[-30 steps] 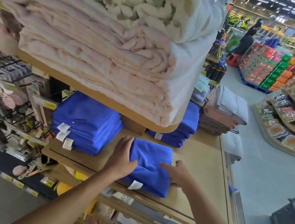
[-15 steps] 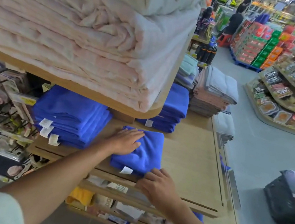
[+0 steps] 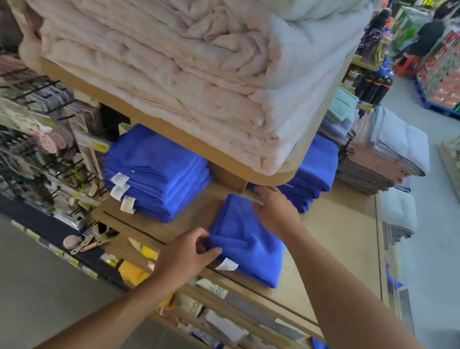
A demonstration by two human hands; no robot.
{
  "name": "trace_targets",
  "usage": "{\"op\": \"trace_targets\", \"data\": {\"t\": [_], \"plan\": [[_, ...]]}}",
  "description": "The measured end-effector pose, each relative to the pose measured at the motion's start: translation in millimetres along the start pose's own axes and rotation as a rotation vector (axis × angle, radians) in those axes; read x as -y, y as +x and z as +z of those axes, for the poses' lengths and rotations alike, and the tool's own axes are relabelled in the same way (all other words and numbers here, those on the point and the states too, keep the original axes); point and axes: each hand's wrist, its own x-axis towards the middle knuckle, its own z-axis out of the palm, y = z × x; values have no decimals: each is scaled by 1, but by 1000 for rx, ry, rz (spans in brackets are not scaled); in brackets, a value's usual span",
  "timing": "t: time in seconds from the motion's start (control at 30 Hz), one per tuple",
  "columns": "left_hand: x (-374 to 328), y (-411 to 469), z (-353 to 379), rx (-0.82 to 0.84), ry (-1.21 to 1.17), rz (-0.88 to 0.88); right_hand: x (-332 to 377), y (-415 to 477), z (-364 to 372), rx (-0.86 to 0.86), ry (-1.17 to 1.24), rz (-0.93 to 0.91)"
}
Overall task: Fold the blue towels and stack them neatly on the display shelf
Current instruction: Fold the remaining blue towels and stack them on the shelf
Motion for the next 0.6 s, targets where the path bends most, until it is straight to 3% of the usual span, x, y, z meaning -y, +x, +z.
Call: {"op": "trace_targets", "data": {"t": [0.1,0.23,0.43,0.6], "plan": [[0,2,1,26,-192,-41,2,7,11,72,-64,-6],[6,-1,1,24,-448,-125,-3,12,10,0,-19,80],[5,0,-4,81,-486,-169,11,15,14,102,-12,-21],[6,3,-3,77,-420,-283,13,20,15,-41,85,76]]}}
